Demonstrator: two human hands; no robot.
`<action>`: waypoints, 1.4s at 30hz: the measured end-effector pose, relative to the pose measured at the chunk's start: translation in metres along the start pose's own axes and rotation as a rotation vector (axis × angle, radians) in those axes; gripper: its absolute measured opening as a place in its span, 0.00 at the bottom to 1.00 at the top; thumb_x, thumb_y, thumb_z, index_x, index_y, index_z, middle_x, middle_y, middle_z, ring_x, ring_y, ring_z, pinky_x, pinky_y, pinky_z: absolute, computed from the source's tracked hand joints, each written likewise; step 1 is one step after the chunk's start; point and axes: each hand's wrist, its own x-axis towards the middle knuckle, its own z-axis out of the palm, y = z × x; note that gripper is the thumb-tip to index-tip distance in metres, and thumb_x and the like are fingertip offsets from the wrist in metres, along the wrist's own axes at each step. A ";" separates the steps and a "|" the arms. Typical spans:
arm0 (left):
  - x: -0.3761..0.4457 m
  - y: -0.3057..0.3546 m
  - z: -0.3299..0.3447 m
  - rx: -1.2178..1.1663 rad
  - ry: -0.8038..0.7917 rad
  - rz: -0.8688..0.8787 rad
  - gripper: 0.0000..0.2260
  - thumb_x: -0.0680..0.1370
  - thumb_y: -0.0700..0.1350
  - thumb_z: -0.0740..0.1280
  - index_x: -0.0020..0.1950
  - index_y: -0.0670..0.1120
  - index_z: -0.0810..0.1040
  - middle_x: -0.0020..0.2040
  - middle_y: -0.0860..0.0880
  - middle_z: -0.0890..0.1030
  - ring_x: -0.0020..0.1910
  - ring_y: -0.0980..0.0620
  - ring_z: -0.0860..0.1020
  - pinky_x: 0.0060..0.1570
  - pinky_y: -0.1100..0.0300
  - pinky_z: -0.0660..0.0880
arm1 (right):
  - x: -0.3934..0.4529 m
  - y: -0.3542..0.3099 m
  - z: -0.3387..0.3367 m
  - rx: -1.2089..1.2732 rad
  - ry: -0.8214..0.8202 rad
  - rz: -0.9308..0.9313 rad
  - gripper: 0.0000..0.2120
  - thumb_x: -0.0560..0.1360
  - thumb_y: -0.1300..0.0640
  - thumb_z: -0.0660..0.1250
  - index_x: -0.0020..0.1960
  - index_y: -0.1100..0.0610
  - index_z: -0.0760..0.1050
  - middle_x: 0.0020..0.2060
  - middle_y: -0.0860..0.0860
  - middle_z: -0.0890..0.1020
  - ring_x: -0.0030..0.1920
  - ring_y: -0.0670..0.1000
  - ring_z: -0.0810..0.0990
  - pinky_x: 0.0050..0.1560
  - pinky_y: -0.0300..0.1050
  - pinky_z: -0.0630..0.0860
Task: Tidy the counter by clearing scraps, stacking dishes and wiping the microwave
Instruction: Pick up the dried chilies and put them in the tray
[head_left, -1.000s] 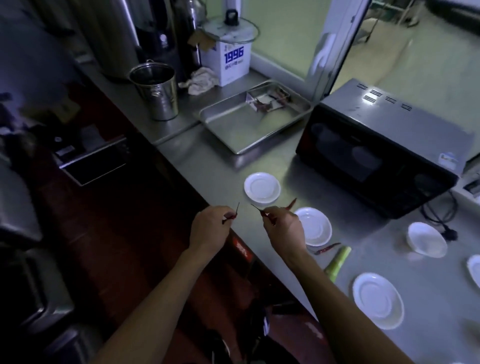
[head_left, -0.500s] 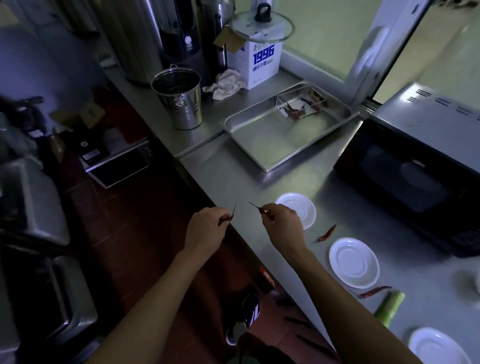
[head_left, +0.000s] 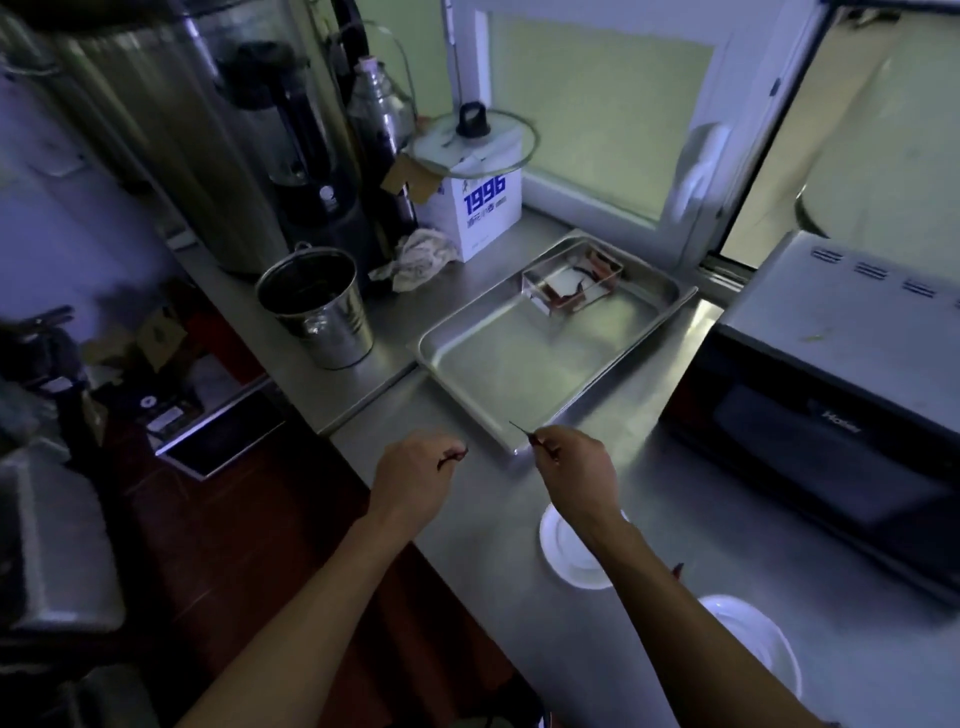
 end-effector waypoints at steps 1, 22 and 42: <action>0.012 0.006 0.003 -0.002 -0.010 0.020 0.09 0.75 0.42 0.70 0.52 0.53 0.85 0.50 0.53 0.85 0.50 0.51 0.81 0.49 0.58 0.76 | 0.006 0.004 -0.005 0.004 0.010 0.015 0.06 0.77 0.54 0.67 0.49 0.47 0.83 0.42 0.46 0.84 0.43 0.51 0.80 0.41 0.44 0.74; 0.287 0.009 0.077 -0.080 -0.304 0.507 0.09 0.75 0.40 0.72 0.51 0.51 0.85 0.46 0.51 0.85 0.43 0.53 0.80 0.46 0.56 0.78 | 0.173 0.021 0.022 -0.076 0.315 0.302 0.07 0.74 0.60 0.71 0.51 0.54 0.84 0.44 0.52 0.85 0.43 0.55 0.83 0.42 0.47 0.79; 0.521 0.048 0.142 -0.046 -0.363 0.800 0.10 0.74 0.36 0.73 0.53 0.48 0.84 0.48 0.50 0.86 0.47 0.51 0.83 0.53 0.50 0.79 | 0.357 0.051 0.027 -0.118 0.424 0.442 0.06 0.78 0.64 0.67 0.50 0.58 0.82 0.41 0.53 0.83 0.38 0.51 0.80 0.38 0.50 0.81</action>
